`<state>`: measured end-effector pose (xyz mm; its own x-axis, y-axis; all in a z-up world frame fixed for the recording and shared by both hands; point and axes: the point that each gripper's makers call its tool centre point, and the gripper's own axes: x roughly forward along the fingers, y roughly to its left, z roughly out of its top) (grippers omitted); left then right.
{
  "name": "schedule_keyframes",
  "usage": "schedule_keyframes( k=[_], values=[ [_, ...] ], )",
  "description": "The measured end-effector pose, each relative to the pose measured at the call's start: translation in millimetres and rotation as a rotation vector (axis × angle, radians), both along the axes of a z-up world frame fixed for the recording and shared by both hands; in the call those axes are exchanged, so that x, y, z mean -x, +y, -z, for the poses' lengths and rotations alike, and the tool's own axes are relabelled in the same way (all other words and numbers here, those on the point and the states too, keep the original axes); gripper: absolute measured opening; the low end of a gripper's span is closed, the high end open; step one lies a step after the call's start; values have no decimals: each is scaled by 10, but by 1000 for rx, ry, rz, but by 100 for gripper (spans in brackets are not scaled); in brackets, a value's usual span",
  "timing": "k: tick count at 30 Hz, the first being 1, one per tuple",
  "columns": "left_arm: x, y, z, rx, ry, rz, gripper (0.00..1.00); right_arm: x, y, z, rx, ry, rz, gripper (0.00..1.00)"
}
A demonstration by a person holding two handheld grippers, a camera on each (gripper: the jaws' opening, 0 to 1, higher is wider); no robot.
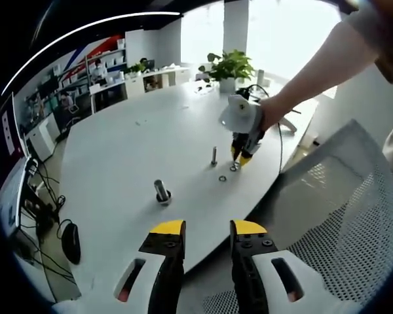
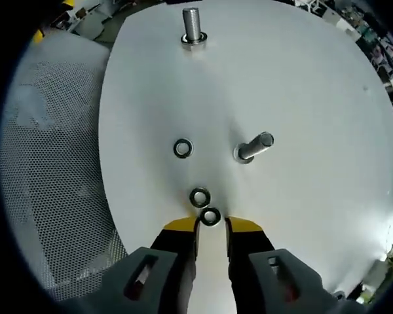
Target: Place the washer onto the threaded stud by aligning its center hole with the stud, sliding it down to the base, and recovering from edge contact or off-axis alignment until the washer reaches the visible bottom stop.
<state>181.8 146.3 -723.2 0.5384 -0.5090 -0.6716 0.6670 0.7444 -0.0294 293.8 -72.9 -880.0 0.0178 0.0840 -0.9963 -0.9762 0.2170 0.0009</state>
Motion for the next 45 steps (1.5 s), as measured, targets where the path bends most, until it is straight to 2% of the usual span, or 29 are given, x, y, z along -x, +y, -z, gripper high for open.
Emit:
schedule_keyframes(
  k=[7, 11, 17, 23, 28, 36, 42, 43, 45],
  values=[
    [-13, 12, 0, 0, -1, -5, 25, 20, 17, 1, 46, -14, -94, 18],
    [-9, 9, 6, -4, 2, -1, 24, 23, 31, 6, 73, -26, -184, 18],
    [-13, 17, 8, -3, 3, -6, 24, 5, 29, 6, 80, -16, -146, 16],
    [-14, 24, 12, -6, 4, -9, 24, -1, 36, 13, 105, -2, -163, 16],
    [-16, 28, 16, -15, 0, -9, 24, -5, 36, 18, 154, -17, -102, 15],
    [-12, 23, 16, -15, 2, -7, 24, -14, 5, 1, 61, -38, -34, 15],
    [-14, 25, 22, -16, 4, -9, 24, 6, 22, 4, 49, -85, -20, 14],
    [-11, 25, 27, -19, 5, -7, 24, 9, 22, 6, 55, -95, -28, 14],
    [-7, 20, 24, -24, 1, -2, 24, 10, 34, -18, 57, -135, -97, 14]
  ],
)
